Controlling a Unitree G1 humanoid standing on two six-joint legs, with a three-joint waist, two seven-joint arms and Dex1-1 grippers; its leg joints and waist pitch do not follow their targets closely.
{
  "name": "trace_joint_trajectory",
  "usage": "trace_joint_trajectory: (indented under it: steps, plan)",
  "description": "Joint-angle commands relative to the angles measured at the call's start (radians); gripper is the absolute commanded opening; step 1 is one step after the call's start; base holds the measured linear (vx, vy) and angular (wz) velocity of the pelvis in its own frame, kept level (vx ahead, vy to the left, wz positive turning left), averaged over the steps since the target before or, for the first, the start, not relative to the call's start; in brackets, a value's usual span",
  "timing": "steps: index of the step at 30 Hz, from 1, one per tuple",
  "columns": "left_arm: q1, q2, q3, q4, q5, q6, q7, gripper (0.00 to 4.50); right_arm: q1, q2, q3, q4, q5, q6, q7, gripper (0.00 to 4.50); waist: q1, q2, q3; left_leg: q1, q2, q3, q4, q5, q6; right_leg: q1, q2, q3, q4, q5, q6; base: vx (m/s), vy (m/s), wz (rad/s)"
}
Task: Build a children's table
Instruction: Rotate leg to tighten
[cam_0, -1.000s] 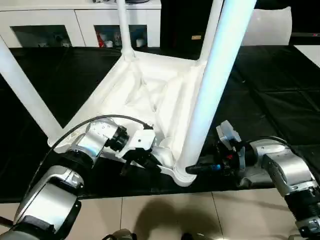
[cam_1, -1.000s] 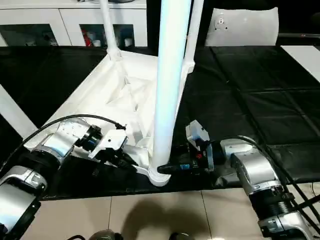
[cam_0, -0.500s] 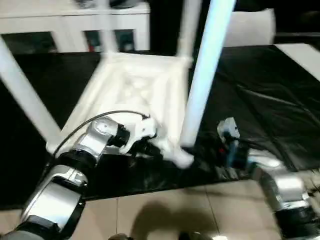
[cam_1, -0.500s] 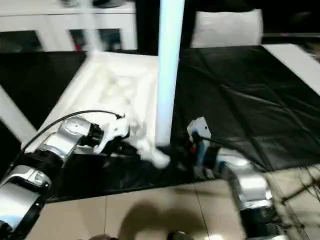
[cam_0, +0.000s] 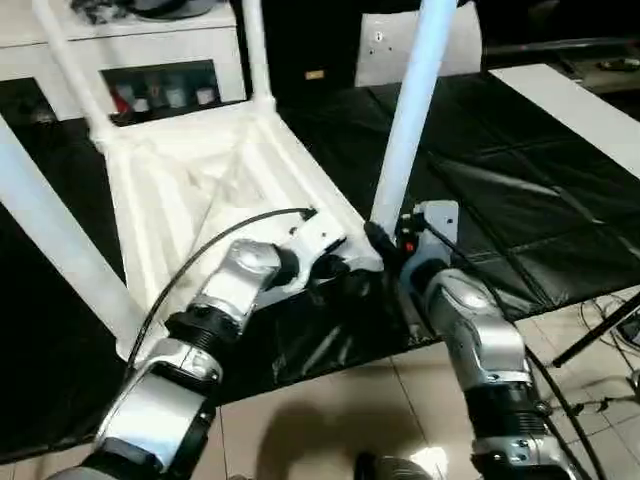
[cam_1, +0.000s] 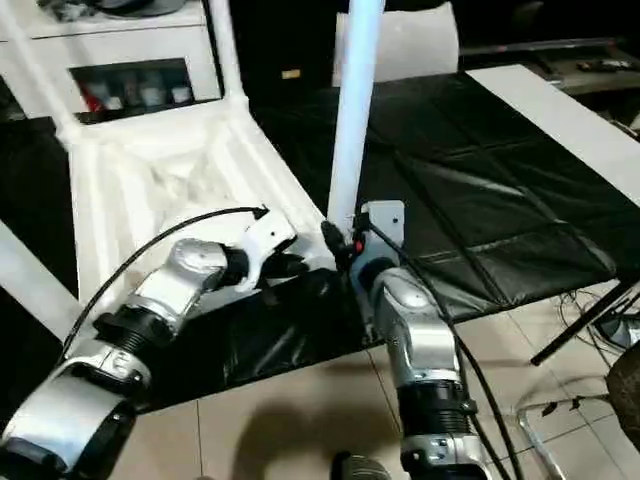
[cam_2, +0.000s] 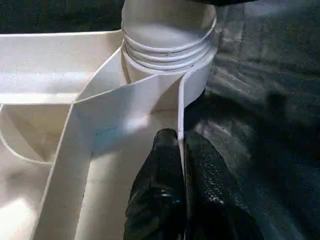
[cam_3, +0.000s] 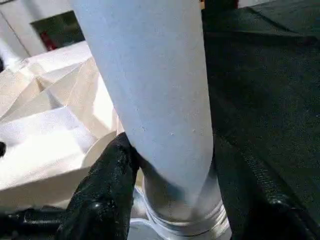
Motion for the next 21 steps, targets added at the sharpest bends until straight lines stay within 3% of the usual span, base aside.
trace_joint_trajectory:
  steps: [1, 3, 5, 6, 8, 13, 15, 16, 21]
  plan:
    - [0.003, -0.033, -0.02, -0.059, -0.02, -0.071, 0.005, 0.0, 0.03, 0.053, 0.123, 0.004, 0.049, 0.026, 0.105, 2.7, 0.006, -0.012, -0.054, -0.004, 0.04, -0.027, -0.081, -0.351, 0.04, 0.035, -0.094, 0.059, -0.076, -0.549, -0.066, 0.0, 0.0, 0.0]
    - [0.007, -0.03, -0.022, -0.062, -0.02, -0.073, 0.002, 0.0, 0.033, 0.051, 0.122, 0.003, 0.046, 0.023, 0.108, 2.72, 0.012, -0.013, -0.057, -0.008, 0.046, -0.024, -0.085, -0.312, 0.054, 0.034, -0.088, 0.068, -0.06, -0.465, -0.102, 0.0, 0.0, 0.0]
    - [0.027, 0.008, -0.022, -0.075, -0.027, -0.096, -0.04, 0.0, 0.072, -0.003, 0.093, -0.046, 0.063, 0.007, 0.16, 2.95, 0.022, -0.022, -0.063, -0.007, 0.041, -0.016, -0.08, -0.278, 0.07, 0.031, -0.086, 0.083, -0.05, -0.44, -0.126, 0.0, 0.0, 0.0]
    - [0.032, 0.023, -0.021, -0.075, -0.03, -0.106, -0.059, 0.0, 0.088, -0.03, 0.086, -0.069, 0.075, -0.002, 0.194, 3.1, 0.026, -0.022, -0.067, -0.011, 0.039, -0.014, -0.077, -0.249, 0.08, 0.035, -0.085, 0.089, -0.043, -0.416, -0.133, 0.0, 0.0, 0.0]
    - [0.036, 0.034, -0.02, -0.078, -0.031, -0.112, -0.072, 0.0, 0.1, -0.053, 0.08, -0.086, 0.084, -0.014, 0.228, 3.22, 0.041, -0.025, -0.069, -0.016, 0.037, -0.007, -0.072, -0.176, 0.122, 0.033, -0.08, 0.098, -0.031, -0.358, -0.16, 0.0, 0.0, 0.0]
    - [0.059, 0.086, -0.03, -0.088, -0.057, -0.197, -0.206, 0.0, 0.145, -0.176, 0.058, -0.163, 0.133, -0.033, 0.388, 3.61, 0.063, -0.023, -0.083, -0.031, 0.028, -0.003, -0.057, -0.067, 0.151, 0.045, -0.073, 0.098, -0.011, -0.264, -0.165, 0.022, -0.056, -0.02]
    - [0.066, 0.125, -0.046, -0.081, -0.072, -0.26, -0.308, 0.0, 0.162, -0.274, 0.048, -0.195, 0.169, -0.028, 0.523, 3.73, 0.079, -0.021, -0.084, -0.025, 0.033, 0.001, -0.054, -0.051, 0.173, 0.041, -0.069, 0.098, -0.008, -0.238, -0.163, 0.0, 0.0, 0.0]
    - [0.066, 0.132, -0.047, -0.078, -0.08, -0.273, -0.337, 0.0, 0.163, -0.3, 0.048, -0.195, 0.176, -0.029, 0.557, 3.97, 0.082, -0.02, -0.083, -0.022, 0.035, 0.001, -0.055, -0.053, 0.173, 0.038, -0.068, 0.097, -0.008, -0.241, -0.165, 0.0, 0.0, 0.0]
    - [0.061, 0.168, -0.063, -0.068, -0.102, -0.31, -0.474, 0.0, 0.145, -0.406, 0.067, -0.177, 0.187, -0.034, 0.712, 4.07, 0.106, -0.019, -0.082, -0.011, 0.045, 0.002, -0.058, -0.079, 0.14, 0.03, -0.068, 0.098, -0.009, -0.299, -0.166, 0.0, 0.0, 0.0]
